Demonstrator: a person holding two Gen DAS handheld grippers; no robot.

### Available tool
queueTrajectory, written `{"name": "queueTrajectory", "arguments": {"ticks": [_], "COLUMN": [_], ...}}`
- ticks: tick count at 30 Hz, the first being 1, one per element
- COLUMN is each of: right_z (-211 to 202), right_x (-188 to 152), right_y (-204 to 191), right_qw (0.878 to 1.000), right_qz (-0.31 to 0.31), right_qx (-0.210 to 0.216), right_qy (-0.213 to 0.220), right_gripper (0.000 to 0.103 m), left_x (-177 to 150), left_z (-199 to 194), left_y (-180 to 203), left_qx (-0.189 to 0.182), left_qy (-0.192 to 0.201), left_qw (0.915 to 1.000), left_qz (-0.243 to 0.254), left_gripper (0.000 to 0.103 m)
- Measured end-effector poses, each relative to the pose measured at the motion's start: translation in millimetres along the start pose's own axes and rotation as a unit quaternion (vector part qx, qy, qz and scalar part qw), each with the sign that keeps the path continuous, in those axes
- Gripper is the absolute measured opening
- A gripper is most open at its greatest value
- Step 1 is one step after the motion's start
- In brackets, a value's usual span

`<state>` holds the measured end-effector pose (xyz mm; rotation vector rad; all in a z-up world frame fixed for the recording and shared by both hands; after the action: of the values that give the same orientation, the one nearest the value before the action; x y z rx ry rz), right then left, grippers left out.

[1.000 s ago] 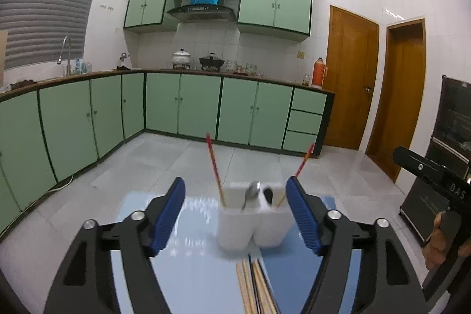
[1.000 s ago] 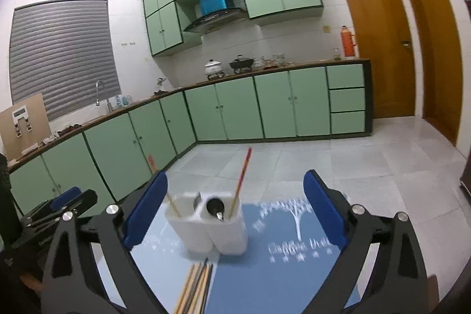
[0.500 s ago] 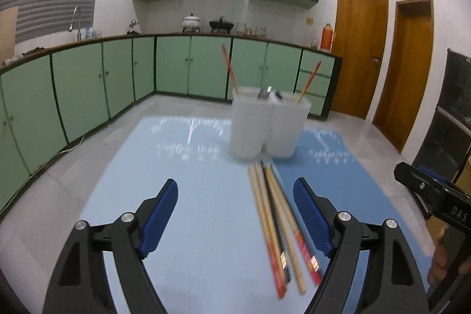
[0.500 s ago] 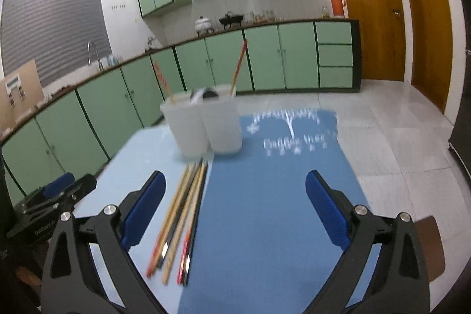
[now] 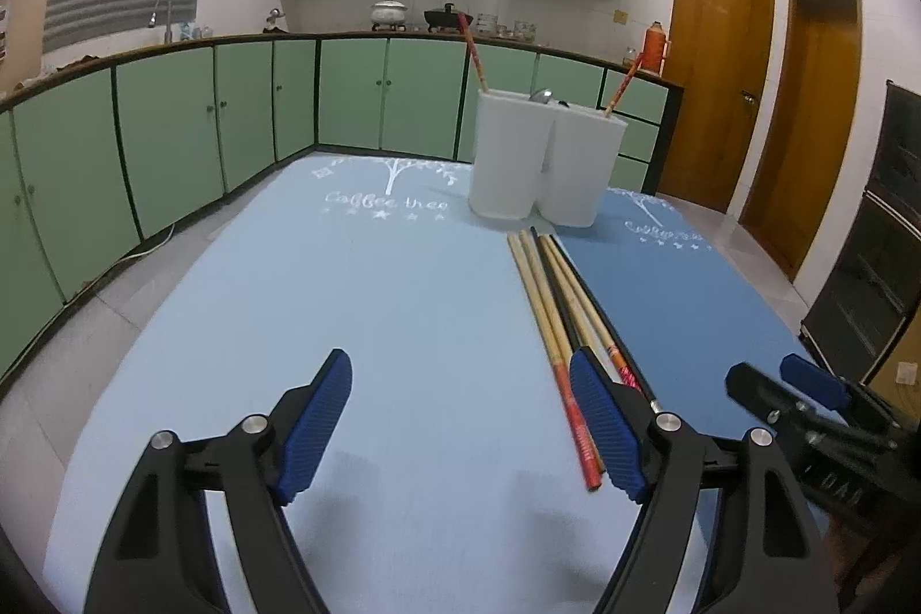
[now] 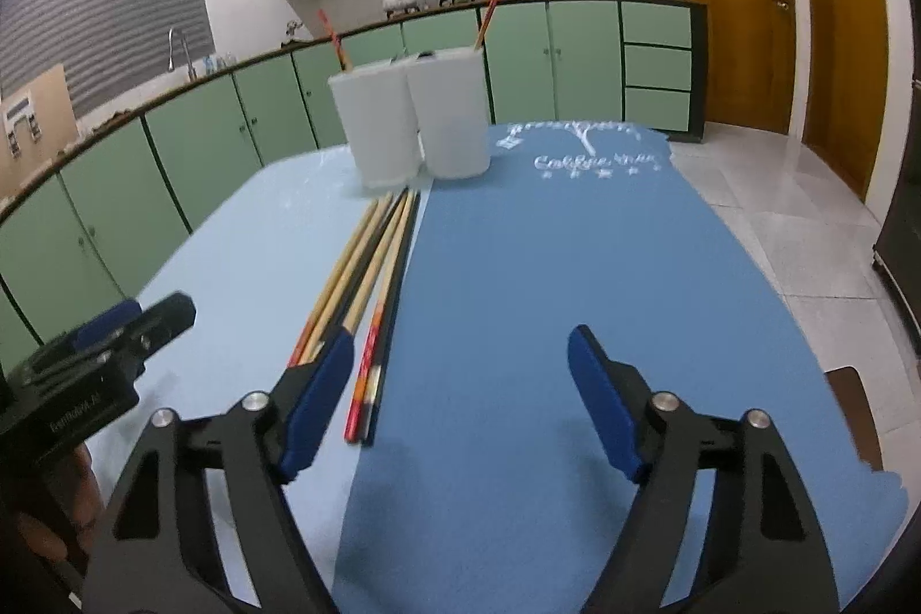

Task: Organize utensils
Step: 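Move both tools back to the chopsticks and close the right tool on a black chopstick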

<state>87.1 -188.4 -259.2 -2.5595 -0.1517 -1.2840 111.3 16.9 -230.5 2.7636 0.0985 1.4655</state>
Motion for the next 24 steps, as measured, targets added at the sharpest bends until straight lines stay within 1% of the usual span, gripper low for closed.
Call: {"name": "queueTrajectory", "arguments": {"ticks": [4,6,10,12,17,20,22,23,24], "right_z": [6.5,9.8,14.7,18.3,24.7,24.7,24.2,23.9,22.5], "right_x": [-6.6,-7.5,-10.4,-13.7,-17.2,-18.3,-18.4,-17.9,-17.6], "right_y": [-9.0,-11.0,-14.4,-17.0,-23.9,-25.5,-23.8,-21.8,-18.4], "right_qw": [1.0,0.999,0.998,0.997,0.995,0.994,0.994,0.994,0.995], "right_qz": [-0.019,-0.023,-0.032,-0.039,-0.055,-0.06,-0.059,-0.056,-0.048], "right_qx": [0.0,0.005,0.01,0.014,0.012,0.012,0.006,0.003,0.001], "right_qy": [-0.019,-0.03,-0.048,-0.062,-0.086,-0.088,-0.09,-0.091,-0.09], "right_gripper": [0.06,0.054,0.047,0.041,0.037,0.034,0.031,0.027,0.025], "left_x": [-3.8,-3.7,-5.0,-5.8,-8.6,-9.3,-10.2,-10.3,-10.6], "left_z": [-0.2,0.0,-0.7,0.1,2.0,4.0,5.2,6.0,6.3], "left_y": [0.1,-0.3,-4.2,-6.1,-9.9,-8.4,-7.4,-7.2,-6.6], "left_qx": [-0.001,0.0,0.001,0.003,0.001,0.0,-0.001,-0.002,-0.002], "left_qy": [-0.003,-0.006,-0.007,-0.009,-0.015,-0.018,-0.02,-0.021,-0.022], "left_qw": [1.0,1.0,1.0,1.0,0.9999,0.9998,0.9998,0.9998,0.9998], "left_qz": [0.003,0.001,0.002,0.002,-0.003,-0.002,-0.001,-0.001,-0.001], "left_gripper": [0.076,0.076,0.076,0.076,0.076,0.076,0.076,0.076,0.076]}}
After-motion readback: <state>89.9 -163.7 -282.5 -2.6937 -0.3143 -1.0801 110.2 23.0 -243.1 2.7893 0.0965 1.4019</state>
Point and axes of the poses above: each gripper's, at about its wrist camera, not at the fingertips, and z roughly the way its jaws point, y to its right, x to its top, the point moved 3 cm from there along z, roughly the way its jaws point, and after that the axes turned 7 degrees about x, right-handed, at the moved point
